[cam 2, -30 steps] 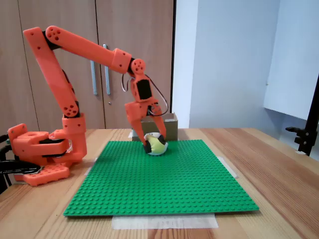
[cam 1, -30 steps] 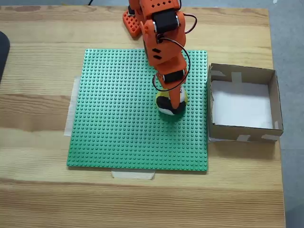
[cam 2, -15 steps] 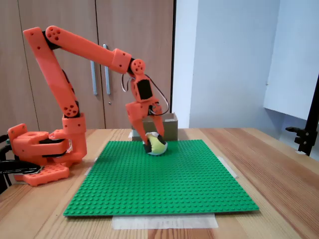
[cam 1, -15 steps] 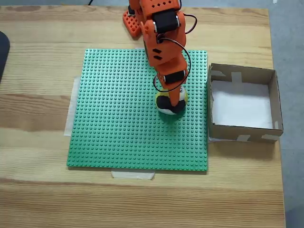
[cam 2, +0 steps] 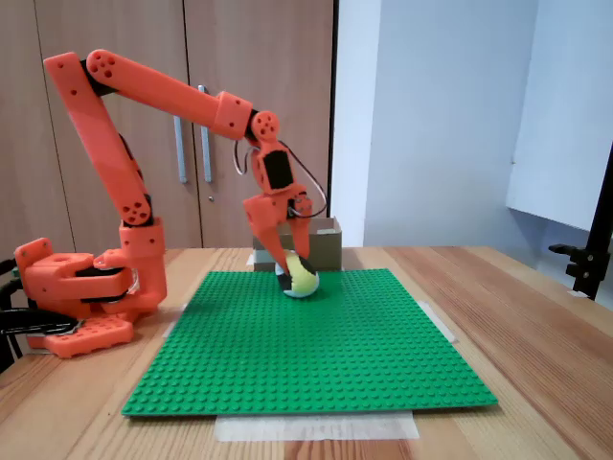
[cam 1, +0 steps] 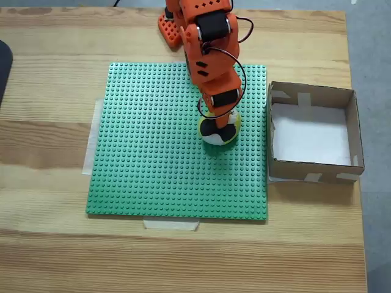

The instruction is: Pick the ball and put it in the box.

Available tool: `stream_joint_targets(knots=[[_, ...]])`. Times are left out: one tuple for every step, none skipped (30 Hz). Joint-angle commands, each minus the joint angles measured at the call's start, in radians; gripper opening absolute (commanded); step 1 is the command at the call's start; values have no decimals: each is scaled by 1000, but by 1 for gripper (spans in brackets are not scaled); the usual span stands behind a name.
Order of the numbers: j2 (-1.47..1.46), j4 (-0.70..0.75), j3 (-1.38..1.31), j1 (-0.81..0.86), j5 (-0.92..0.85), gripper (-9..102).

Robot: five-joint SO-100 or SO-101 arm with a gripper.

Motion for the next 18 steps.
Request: stream_joint_targets(knots=[[20,25,-61,11,-6,-1],[20,29,-69,11,-6,-1],[20,35,-80,11,-3,-1],[20,43,-92,11,0,-1],[20,51,-104,11,2,-1],[20,60,-117,11,5,-1],[20,69,-129,11,6,-1],[20,77,-141,9,8,-1],[20,84,-153,8,9,-1],[20,92,-166,8,11,-1],[20,98,-178,8,12,-1],[20,104,-190,8,14,-1],[20,114,-206,6,17,-1],[20,121,-219,6,21,-1],[20,129,-236,6,26,-1],[20,138,-253,6,31,-1],[20,150,-275,6,37,-1],[20,161,-296,5,43,-1]])
